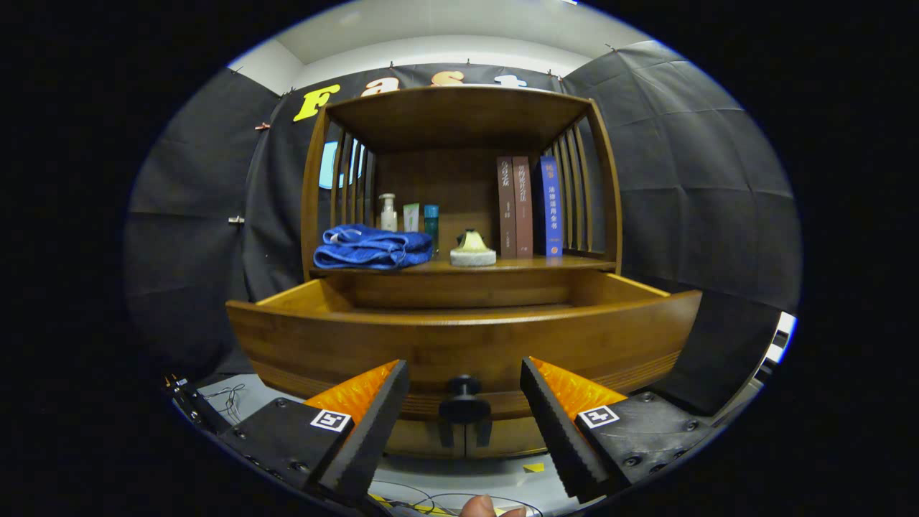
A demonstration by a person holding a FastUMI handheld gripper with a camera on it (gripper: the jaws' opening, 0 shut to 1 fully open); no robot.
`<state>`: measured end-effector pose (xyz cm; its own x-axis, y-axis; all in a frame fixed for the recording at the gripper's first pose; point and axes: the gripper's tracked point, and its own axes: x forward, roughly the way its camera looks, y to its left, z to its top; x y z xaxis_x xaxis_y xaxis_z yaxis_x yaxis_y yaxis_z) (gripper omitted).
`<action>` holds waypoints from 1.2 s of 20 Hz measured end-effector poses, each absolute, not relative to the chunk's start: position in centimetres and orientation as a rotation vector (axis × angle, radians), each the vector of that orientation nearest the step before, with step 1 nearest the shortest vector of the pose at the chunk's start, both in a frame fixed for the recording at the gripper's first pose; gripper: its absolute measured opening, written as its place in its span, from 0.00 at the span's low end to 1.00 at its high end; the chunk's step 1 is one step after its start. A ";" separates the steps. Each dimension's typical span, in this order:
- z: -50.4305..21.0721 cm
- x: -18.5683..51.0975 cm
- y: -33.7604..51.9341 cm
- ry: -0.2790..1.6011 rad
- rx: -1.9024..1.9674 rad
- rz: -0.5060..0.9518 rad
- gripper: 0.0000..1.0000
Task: Pull open the drawer, take out the items inside it, and place them on the countertop above the cabinet.
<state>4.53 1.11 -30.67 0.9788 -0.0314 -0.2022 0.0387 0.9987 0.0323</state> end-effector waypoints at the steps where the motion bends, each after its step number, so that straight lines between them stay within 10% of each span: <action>1: -31.4 4.8 1.1 0.211 0.030 -0.040 0.99; 24: -31.0 15.0 0.8 0.168 0.015 -0.044 1.00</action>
